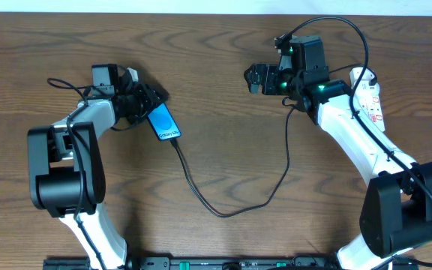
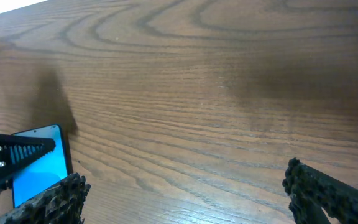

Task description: Plug charger to phone and switch on socket

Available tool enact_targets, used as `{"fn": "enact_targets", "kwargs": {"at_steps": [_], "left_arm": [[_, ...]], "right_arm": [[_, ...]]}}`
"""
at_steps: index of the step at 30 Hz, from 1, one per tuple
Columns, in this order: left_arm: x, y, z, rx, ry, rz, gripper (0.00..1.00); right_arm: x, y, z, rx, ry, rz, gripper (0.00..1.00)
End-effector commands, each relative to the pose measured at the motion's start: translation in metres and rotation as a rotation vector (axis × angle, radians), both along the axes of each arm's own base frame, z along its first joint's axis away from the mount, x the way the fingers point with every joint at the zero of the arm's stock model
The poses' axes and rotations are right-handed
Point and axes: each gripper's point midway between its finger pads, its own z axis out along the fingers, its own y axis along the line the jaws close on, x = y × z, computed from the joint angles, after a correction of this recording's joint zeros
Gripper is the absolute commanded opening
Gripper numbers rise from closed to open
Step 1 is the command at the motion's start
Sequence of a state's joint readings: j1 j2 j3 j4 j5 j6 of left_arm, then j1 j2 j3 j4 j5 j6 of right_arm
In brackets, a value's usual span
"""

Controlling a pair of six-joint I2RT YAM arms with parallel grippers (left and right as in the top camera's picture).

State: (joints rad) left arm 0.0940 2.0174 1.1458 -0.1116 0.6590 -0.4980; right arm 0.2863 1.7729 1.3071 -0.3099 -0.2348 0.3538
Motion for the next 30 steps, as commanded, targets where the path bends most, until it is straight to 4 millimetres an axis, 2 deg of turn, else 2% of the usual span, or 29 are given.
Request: {"fn": "enact_targets", "kwargs": {"at_steps": [1, 11, 23, 30], "left_arm": [[-0.018, 0.032, -0.036, 0.176, 0.124, 0.092, 0.53], [-0.035, 0.051, -0.049, 0.291, 0.213, 0.136, 0.54], [-0.053, 0.063, -0.057, 0.365, 0.292, 0.15, 0.58], [-0.057, 0.063, -0.058, 0.366, 0.309, 0.147, 0.58]], "right_arm": [[0.003, -0.005, 0.013, -0.002, -0.034, -0.006, 0.99], [0.004, -0.006, 0.014, -0.004, -0.035, -0.008, 0.99], [0.003, -0.006, 0.013, -0.005, -0.034, -0.009, 0.99], [0.003, -0.006, 0.013, -0.005, -0.033, -0.008, 0.99]]}}
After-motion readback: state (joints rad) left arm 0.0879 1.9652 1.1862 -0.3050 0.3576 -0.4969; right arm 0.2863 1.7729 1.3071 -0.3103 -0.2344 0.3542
